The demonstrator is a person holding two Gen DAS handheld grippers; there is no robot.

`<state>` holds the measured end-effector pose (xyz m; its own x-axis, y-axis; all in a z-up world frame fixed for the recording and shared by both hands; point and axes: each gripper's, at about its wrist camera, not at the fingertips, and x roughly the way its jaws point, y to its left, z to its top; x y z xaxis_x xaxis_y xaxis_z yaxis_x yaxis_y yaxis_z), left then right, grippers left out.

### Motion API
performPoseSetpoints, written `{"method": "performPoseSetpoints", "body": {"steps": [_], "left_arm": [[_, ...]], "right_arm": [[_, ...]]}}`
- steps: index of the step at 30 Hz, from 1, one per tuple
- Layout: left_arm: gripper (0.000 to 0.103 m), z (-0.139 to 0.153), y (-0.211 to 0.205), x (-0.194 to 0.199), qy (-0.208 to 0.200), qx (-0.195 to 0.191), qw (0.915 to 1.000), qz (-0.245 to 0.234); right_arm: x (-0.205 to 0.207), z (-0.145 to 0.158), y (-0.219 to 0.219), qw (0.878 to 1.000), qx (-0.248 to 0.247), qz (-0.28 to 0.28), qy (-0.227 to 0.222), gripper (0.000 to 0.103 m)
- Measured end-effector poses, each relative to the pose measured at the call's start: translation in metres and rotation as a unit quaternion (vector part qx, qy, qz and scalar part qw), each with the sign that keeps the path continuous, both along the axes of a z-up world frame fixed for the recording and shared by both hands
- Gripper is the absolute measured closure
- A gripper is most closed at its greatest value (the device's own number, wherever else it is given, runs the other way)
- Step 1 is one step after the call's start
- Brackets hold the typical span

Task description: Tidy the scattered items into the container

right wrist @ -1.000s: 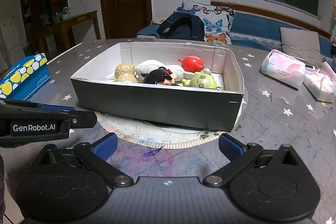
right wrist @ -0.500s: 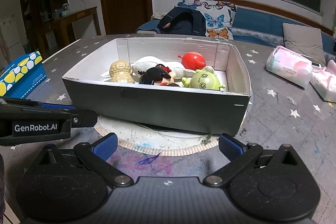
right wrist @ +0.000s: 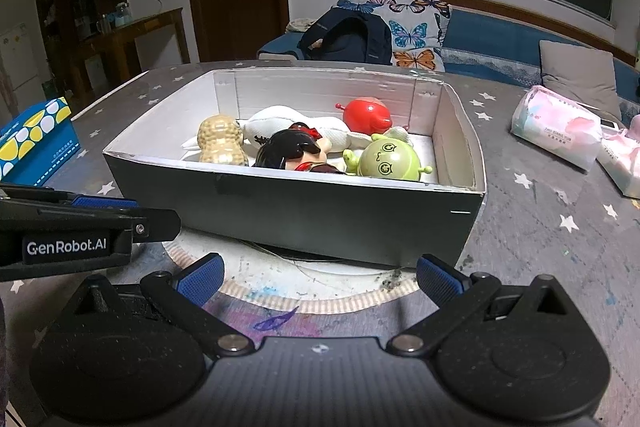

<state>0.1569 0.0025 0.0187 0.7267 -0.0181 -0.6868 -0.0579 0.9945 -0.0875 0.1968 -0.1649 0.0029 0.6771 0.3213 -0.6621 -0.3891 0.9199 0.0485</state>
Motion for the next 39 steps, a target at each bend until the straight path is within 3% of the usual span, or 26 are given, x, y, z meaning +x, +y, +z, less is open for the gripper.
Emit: {"method": "performPoseSetpoints", "body": {"steps": [39], "left_arm": [[0.066,-0.007,-0.008,0.023,0.015,0.032,0.9993,0.015]], "right_arm": [[0.022,-0.008,-0.002,1.0,0.001,-0.009,0.013,0.0]]}}
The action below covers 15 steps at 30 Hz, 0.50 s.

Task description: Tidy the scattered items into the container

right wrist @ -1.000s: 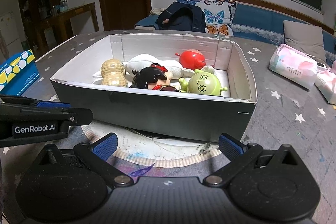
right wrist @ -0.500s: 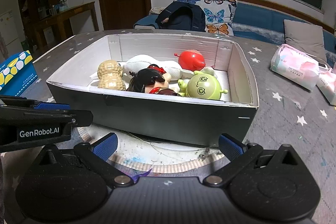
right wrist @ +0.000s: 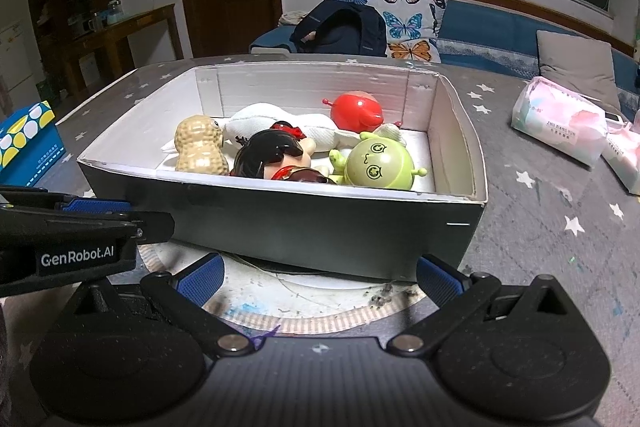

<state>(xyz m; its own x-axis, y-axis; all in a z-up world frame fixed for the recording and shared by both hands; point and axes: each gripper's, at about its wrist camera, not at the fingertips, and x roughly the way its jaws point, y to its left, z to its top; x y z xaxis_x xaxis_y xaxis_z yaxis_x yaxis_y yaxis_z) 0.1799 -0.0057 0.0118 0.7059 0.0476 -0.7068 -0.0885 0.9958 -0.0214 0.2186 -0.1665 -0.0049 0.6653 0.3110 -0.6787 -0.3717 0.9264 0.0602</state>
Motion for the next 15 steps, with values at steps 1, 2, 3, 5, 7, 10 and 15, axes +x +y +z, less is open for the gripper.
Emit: {"method": "performPoseSetpoints", "body": {"steps": [1,2,3,5,7,10,15], "left_arm": [[0.066,0.0,0.0,0.0002,0.0,0.0,1.0,0.001],[0.066,0.0,-0.0001,0.0004,0.0,0.001,1.0,0.001],[0.066,-0.0002,-0.0003,0.0004,0.0,0.001,1.0,0.001],[0.066,-0.0006,-0.0008,0.0008,0.001,0.001,1.0,0.001],[0.066,-0.0007,-0.0009,0.0009,0.001,0.002,1.0,0.001],[0.066,-0.0014,-0.0016,0.0007,-0.001,0.003,1.0,0.0],[0.066,-0.0017,-0.0019,0.0015,-0.002,0.003,1.0,0.002]], "right_arm": [[0.0001,-0.0001,0.0,1.0,0.0,0.0,0.0,0.0],[0.0002,-0.0001,0.0,1.0,0.0,0.0,0.0,0.0],[0.0002,-0.0001,0.0001,1.0,0.0,0.0,0.0,0.0],[0.0002,-0.0002,0.0001,1.0,0.0,0.0,0.0,0.0],[0.0005,-0.0006,0.0,1.0,0.0,0.001,0.001,0.0],[0.0005,-0.0007,0.0,1.0,0.001,0.0,0.001,0.0],[0.0004,-0.0016,0.0,1.0,0.002,0.0,0.0,0.0]]}}
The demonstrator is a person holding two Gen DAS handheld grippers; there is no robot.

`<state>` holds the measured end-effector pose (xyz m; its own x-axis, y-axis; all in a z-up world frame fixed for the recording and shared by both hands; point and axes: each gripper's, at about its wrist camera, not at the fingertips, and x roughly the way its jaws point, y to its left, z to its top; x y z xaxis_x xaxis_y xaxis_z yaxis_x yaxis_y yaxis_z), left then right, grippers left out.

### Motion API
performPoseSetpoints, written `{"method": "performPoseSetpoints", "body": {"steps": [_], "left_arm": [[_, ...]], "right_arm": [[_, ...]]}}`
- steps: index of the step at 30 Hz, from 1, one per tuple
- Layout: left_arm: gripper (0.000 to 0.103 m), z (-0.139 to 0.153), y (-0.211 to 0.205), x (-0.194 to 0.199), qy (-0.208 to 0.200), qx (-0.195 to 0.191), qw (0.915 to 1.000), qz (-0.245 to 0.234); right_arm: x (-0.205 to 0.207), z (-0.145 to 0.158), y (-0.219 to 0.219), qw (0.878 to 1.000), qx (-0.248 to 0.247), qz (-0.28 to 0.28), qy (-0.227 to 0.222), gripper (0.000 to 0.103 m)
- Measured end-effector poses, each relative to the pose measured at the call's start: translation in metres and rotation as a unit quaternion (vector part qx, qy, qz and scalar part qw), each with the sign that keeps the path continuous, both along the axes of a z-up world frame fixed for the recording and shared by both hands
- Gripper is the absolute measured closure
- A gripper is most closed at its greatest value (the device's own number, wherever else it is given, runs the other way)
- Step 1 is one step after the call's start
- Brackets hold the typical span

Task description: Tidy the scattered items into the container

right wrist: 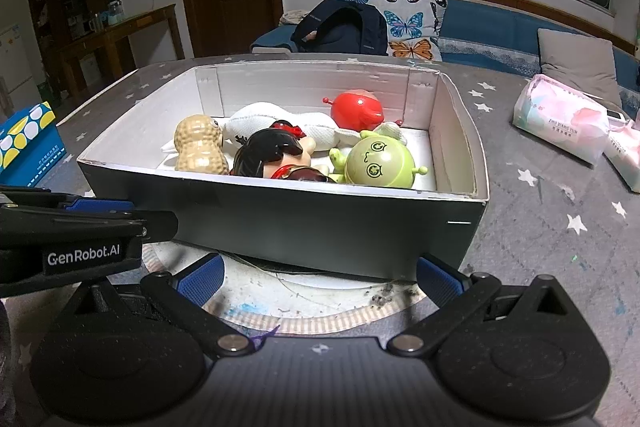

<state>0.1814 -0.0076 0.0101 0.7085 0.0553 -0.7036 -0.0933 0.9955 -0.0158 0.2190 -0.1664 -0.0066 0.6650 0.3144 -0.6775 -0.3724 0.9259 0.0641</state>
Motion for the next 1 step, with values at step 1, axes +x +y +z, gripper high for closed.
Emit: {"method": "performPoseSetpoints", "body": {"steps": [1], "left_arm": [[0.066,0.0002,-0.0001,0.0002,0.0,0.0,1.0,0.0]], "right_arm": [[0.0001,-0.0002,0.0001,1.0,0.0,0.0,0.0,0.0]]}}
